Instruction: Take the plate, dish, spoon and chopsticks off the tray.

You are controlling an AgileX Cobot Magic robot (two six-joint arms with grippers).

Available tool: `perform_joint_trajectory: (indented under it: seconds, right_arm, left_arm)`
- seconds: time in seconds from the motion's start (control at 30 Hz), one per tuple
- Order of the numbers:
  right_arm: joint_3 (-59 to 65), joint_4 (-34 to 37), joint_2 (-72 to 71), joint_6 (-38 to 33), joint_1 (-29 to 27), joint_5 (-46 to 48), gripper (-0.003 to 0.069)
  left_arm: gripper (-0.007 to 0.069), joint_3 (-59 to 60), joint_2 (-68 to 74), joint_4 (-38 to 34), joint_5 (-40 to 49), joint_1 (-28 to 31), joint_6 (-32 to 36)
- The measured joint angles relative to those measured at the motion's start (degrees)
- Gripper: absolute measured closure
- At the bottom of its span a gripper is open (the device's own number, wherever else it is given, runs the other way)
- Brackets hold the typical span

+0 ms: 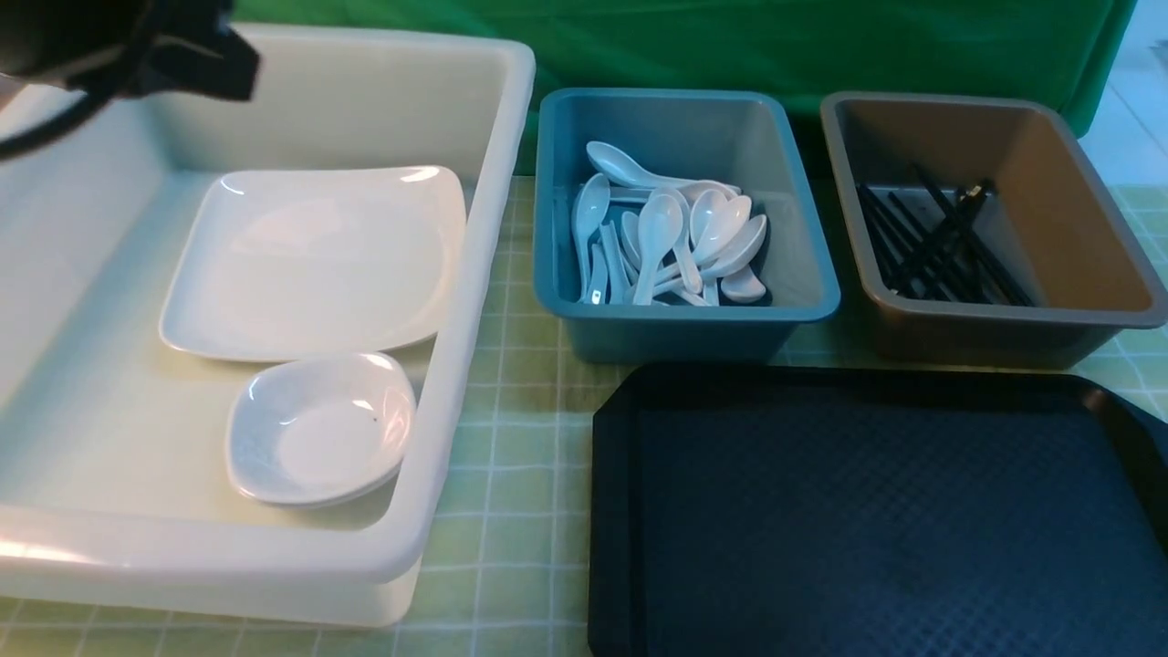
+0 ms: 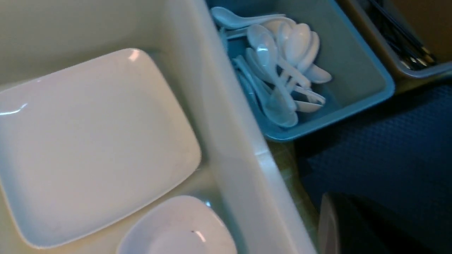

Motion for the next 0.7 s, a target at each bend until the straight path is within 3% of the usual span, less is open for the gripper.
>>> perform_joint_trajectory:
  seconds: [0.17, 0.43, 0.6, 0.7]
  right_arm:
    - [19.88, -2.49, -21.39, 5.77, -1.06, -2.23, 0.0652]
    - [67.61, -2.84, -62.61, 15.44, -1.25, -33.05, 0.0652]
    - [89.64, -2.5, -76.56, 20.11, -1.25, -50.55, 0.0652]
    - [95.89, -2.5, -80.92, 20.94, -1.25, -55.99, 0.0652]
  left_arm:
    - [0.0636, 0.0, -4.46, 1.78, -0.01, -7.65, -0.71]
    - [0.0636, 8.32, -17.19, 3.75, -4.72, -11.36, -2.1]
    - [0.0636, 20.83, -26.6, 4.3, -8.74, -11.36, -4.77]
    - [0.0636, 28.57, -31.98, 4.3, -11.28, -11.36, -6.12]
